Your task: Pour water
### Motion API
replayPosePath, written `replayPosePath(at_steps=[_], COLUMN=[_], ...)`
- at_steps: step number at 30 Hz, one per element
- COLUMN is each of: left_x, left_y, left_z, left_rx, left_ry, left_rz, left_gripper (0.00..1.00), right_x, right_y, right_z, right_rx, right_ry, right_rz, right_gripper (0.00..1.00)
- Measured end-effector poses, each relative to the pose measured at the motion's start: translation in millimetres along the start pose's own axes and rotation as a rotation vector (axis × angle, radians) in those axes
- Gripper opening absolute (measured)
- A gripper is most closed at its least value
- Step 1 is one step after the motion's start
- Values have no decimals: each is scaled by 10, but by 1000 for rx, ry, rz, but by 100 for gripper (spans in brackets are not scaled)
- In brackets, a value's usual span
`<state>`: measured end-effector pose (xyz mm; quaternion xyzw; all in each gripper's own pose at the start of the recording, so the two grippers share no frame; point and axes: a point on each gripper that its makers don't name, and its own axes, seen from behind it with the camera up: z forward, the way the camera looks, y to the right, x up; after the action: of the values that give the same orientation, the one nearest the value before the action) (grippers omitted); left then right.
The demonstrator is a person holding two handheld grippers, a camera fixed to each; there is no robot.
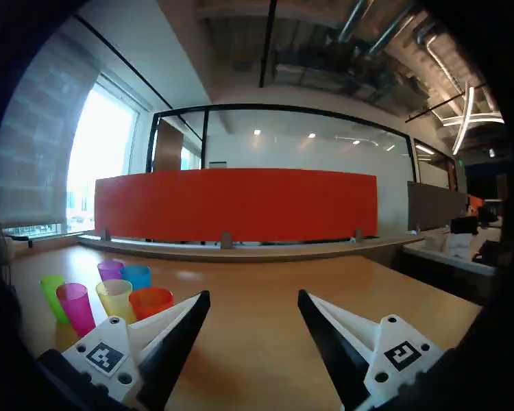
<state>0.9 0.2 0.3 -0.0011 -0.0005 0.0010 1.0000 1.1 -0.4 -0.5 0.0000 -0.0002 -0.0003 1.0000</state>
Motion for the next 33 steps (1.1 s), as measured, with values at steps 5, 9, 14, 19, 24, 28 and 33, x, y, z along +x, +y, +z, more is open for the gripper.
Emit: replayPosePath(at_steps=[5,9,14,19,24,28,33], left_x=[59,129,219,261,238,236,216], left_y=[34,63,104,131,189,264,355], left_z=[26,53,85,95,116,146,192], left_rx=[-23,-47,-76,-100,-142,-190,-245], left_ry=[-11,-13,-16,-30,-59,-86,-119], left_rz=[24,45,57,61,60,71,80], left_gripper=[90,90,90,90,90,90,90], right_x=[-3,11,-23,71,231,370,498], right_y=[-7,-12,-65,-154,-266,-399,-536], right_z=[0,-3,1,19,45,57,73], right_rx=[0,1,19,57,112,186,266], right_ry=[0,0,-16,-28,-36,-53,-83], right_rz=[0,-1,-7,-14,-38,-65,-67], right_gripper=[99,99,99,100,99,99,100])
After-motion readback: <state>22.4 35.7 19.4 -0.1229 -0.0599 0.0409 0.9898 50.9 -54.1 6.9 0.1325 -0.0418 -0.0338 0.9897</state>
